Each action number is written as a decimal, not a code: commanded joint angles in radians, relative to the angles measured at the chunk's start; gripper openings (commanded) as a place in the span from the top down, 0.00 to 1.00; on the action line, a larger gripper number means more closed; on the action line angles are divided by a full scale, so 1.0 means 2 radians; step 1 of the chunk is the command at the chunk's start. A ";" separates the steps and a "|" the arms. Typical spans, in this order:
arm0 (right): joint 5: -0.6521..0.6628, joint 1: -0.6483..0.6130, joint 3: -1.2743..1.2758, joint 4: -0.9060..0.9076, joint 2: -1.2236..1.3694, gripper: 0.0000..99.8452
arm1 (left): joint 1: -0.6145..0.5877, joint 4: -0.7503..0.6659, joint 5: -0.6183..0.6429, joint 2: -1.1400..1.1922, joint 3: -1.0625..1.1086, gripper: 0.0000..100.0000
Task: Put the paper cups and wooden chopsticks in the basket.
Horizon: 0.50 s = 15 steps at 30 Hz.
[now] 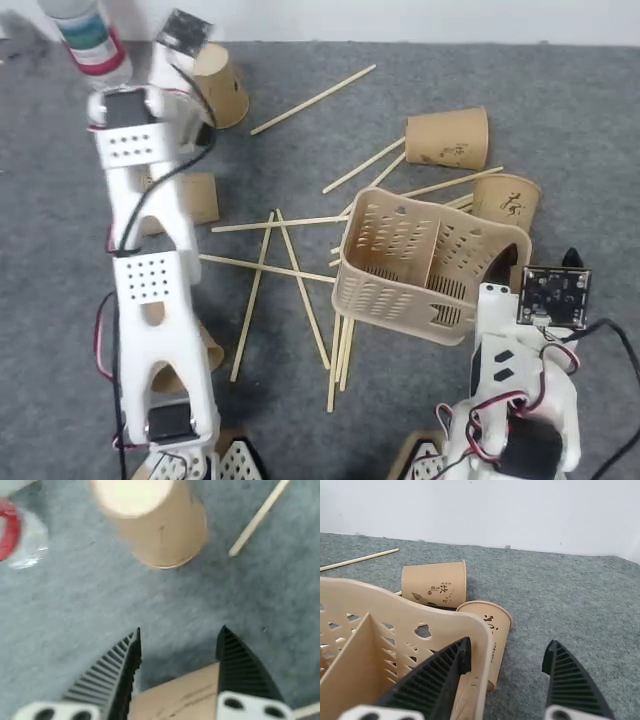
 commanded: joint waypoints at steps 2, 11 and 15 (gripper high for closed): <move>0.009 0.003 0.002 0.007 0.000 0.75 | -0.017 -0.059 0.077 -0.087 -0.023 0.76; 0.009 0.000 0.008 0.005 -0.001 0.75 | -0.015 -0.335 0.238 -0.024 0.032 0.76; 0.009 -0.001 0.011 0.003 -0.001 0.75 | -0.009 -0.434 0.237 0.045 0.060 0.76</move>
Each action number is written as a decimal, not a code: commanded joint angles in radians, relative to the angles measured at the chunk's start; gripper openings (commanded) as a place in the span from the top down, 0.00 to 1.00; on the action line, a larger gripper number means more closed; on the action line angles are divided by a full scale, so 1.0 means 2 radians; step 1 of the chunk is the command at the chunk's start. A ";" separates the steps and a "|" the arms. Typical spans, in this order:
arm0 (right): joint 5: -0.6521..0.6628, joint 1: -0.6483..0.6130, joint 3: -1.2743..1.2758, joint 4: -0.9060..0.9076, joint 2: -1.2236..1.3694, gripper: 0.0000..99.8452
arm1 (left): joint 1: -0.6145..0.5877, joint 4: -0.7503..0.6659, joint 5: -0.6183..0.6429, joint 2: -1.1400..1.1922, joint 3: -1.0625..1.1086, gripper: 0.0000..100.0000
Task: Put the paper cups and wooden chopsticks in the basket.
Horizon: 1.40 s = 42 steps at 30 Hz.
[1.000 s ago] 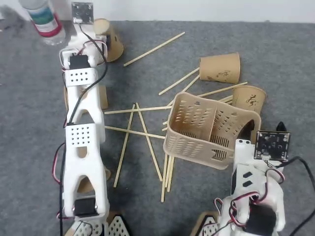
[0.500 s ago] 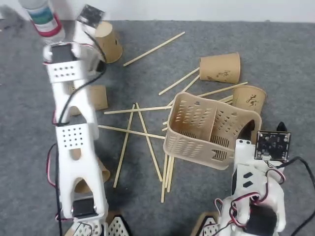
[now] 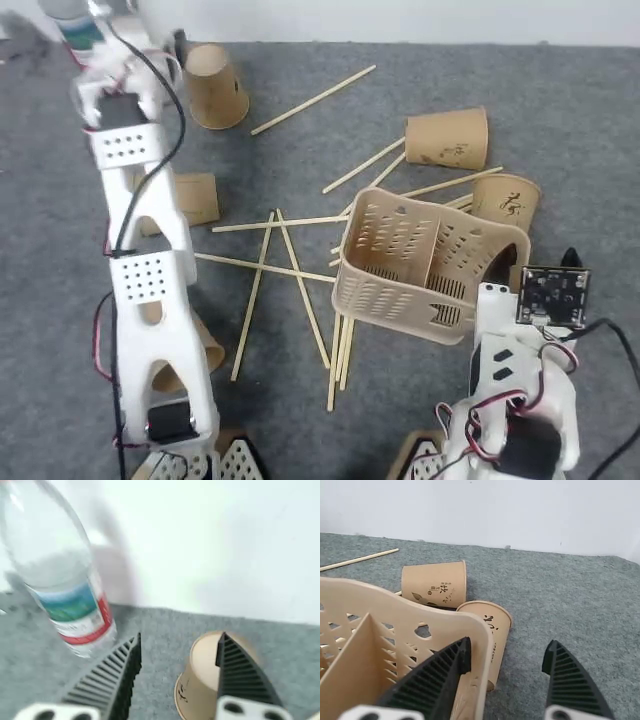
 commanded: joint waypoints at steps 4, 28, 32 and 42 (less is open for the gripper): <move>0.009 -0.001 0.011 0.003 -0.001 0.75 | 0.014 -0.151 -0.030 0.091 0.015 0.77; 0.009 -0.001 0.012 0.003 -0.001 0.75 | -0.122 0.354 -0.321 -0.048 -0.067 0.83; 0.009 -0.001 0.012 0.002 -0.001 0.75 | -0.147 0.353 -0.319 -0.133 -0.068 0.82; 0.009 -0.001 0.012 0.002 -0.001 0.75 | -0.009 0.246 -0.214 -0.160 -0.047 0.82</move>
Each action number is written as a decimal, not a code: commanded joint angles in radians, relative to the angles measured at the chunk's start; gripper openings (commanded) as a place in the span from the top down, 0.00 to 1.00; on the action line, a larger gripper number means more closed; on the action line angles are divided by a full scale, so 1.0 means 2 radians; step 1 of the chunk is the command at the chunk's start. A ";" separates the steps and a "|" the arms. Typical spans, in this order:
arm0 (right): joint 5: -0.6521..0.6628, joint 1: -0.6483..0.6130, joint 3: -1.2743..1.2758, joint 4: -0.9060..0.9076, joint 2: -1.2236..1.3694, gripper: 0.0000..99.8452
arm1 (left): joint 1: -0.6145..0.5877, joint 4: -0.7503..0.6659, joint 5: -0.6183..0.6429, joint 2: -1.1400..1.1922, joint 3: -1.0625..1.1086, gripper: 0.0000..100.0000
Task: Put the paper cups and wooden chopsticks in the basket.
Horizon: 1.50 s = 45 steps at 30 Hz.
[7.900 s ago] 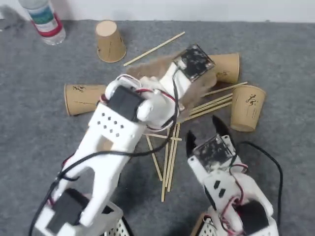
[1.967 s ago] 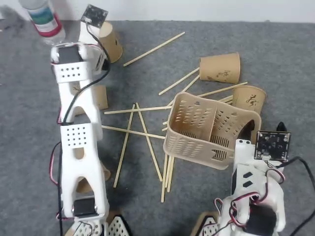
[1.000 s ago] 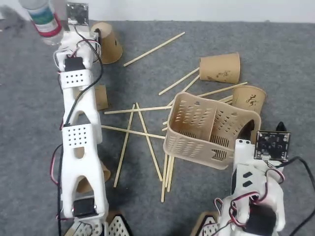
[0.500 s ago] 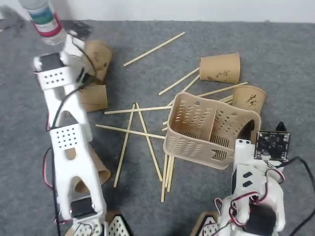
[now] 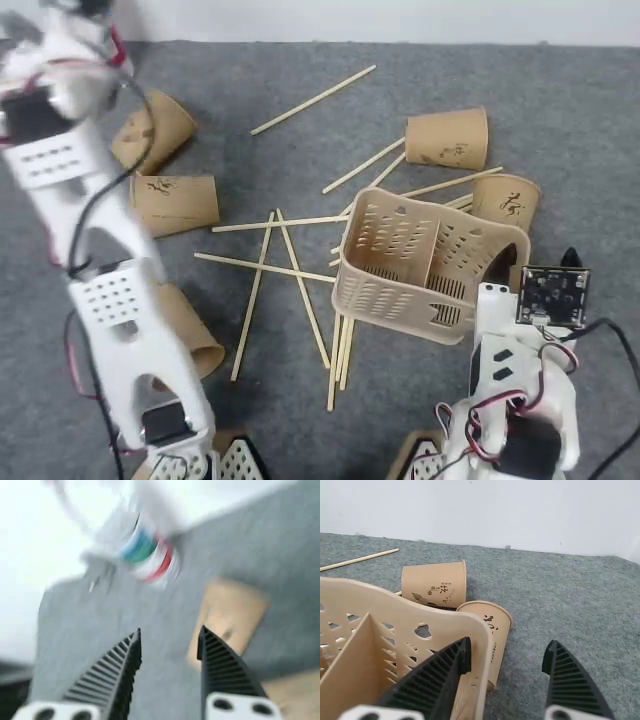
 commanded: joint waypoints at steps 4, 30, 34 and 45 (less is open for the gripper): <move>0.009 -0.001 0.012 0.003 -0.001 0.75 | 0.066 -0.212 0.153 0.078 0.046 0.82; 0.009 -0.001 0.012 0.003 -0.001 0.75 | 0.028 -0.135 0.060 0.228 0.046 0.81; 0.009 -0.001 0.012 0.003 -0.001 0.75 | 0.000 -0.051 0.021 0.228 -0.001 0.81; 0.009 -0.001 0.012 0.003 -0.001 0.75 | -0.139 0.028 -0.038 0.175 -0.007 0.81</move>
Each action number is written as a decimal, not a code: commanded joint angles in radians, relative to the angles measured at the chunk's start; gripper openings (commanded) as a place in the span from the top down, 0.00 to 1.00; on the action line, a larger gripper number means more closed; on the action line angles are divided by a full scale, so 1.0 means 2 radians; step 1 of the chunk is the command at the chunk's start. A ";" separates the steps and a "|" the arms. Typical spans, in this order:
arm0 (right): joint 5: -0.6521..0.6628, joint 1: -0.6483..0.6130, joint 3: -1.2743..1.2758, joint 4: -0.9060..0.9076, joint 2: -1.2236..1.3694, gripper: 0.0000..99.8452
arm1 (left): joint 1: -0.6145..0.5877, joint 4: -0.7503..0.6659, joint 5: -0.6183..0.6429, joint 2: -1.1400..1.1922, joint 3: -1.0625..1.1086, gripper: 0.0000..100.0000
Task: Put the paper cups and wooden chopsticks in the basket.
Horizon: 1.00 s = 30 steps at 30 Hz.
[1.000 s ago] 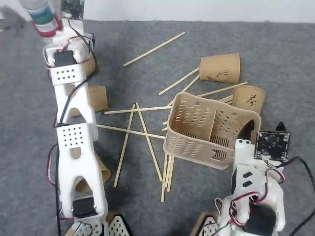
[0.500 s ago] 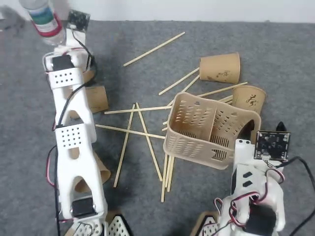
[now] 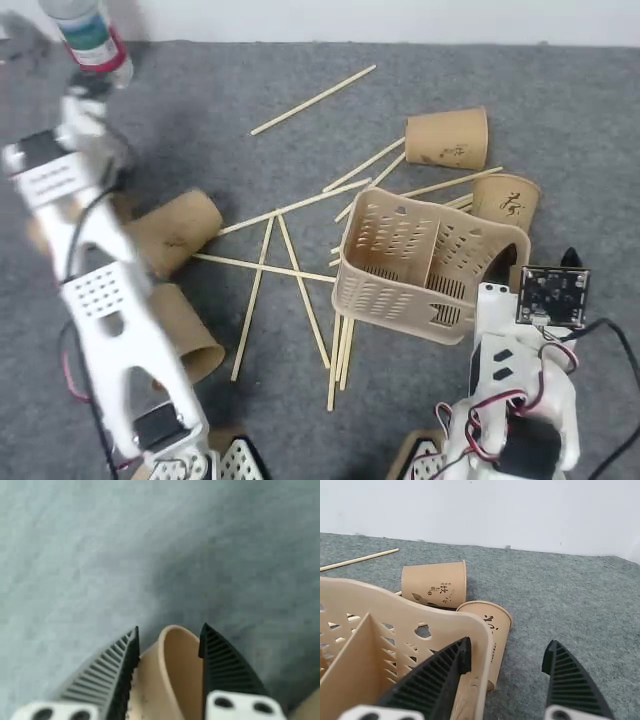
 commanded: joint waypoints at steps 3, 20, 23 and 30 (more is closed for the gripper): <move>0.009 -0.001 0.012 0.003 -0.001 0.75 | -0.075 0.016 -0.025 -0.087 -0.017 0.81; 0.009 -0.002 0.021 -0.005 -0.001 0.75 | -0.091 0.017 -0.038 -0.409 0.347 0.80; 0.009 -0.002 0.021 -0.005 -0.001 0.75 | -0.051 -0.001 0.008 -0.484 0.465 0.80; 0.008 -0.002 0.023 -0.001 -0.001 0.75 | -0.019 -0.015 0.160 -0.496 0.516 0.81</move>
